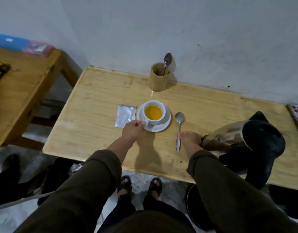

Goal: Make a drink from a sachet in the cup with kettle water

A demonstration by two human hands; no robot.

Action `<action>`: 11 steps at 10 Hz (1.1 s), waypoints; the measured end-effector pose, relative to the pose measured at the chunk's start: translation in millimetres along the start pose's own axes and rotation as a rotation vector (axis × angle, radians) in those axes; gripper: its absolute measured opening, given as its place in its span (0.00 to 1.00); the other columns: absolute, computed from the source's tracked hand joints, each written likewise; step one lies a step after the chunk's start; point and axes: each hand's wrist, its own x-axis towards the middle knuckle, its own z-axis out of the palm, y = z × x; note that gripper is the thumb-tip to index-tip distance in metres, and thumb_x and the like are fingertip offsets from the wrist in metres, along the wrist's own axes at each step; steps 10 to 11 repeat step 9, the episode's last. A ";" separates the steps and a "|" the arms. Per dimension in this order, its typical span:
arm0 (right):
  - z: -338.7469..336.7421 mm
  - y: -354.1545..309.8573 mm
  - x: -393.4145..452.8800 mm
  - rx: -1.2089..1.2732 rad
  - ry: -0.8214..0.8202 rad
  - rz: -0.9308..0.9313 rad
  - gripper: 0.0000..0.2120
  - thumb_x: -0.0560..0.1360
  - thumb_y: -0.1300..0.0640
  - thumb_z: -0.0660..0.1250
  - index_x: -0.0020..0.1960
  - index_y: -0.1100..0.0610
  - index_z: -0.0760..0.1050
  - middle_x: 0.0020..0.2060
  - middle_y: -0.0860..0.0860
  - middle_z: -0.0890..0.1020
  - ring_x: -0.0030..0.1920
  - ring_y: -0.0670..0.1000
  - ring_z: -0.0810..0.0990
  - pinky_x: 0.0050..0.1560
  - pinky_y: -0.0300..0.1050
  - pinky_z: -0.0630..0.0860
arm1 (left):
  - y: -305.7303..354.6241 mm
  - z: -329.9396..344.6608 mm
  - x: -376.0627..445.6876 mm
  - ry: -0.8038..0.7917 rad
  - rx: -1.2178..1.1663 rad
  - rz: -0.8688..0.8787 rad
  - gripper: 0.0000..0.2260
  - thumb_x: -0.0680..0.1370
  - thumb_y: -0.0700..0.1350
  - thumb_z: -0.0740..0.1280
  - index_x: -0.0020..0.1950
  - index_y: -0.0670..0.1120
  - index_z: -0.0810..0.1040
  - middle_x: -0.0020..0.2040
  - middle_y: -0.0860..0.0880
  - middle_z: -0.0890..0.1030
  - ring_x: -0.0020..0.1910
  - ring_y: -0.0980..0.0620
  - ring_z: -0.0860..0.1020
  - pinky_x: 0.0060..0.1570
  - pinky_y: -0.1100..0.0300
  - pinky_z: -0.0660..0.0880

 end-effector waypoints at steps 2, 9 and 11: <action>-4.7 -6.0 2.9 -0.094 -0.056 0.005 0.12 0.76 0.54 0.65 0.56 0.58 0.80 0.57 0.53 0.81 0.56 0.54 0.79 0.38 0.38 0.69 | -2.4 6.2 -1.8 0.066 0.009 -0.004 0.16 0.78 0.50 0.64 0.57 0.39 0.80 0.58 0.41 0.81 0.51 0.47 0.76 0.49 0.58 0.70; -2.3 7.7 -50.2 0.145 0.110 -0.158 0.07 0.75 0.59 0.62 0.44 0.59 0.78 0.41 0.56 0.81 0.43 0.58 0.79 0.42 0.46 0.74 | -5.6 -8.5 -20.5 0.062 0.011 0.013 0.15 0.79 0.53 0.58 0.61 0.48 0.75 0.58 0.46 0.80 0.55 0.46 0.77 0.54 0.55 0.71; -2.3 7.7 -50.2 0.145 0.110 -0.158 0.07 0.75 0.59 0.62 0.44 0.59 0.78 0.41 0.56 0.81 0.43 0.58 0.79 0.42 0.46 0.74 | -5.6 -8.5 -20.5 0.062 0.011 0.013 0.15 0.79 0.53 0.58 0.61 0.48 0.75 0.58 0.46 0.80 0.55 0.46 0.77 0.54 0.55 0.71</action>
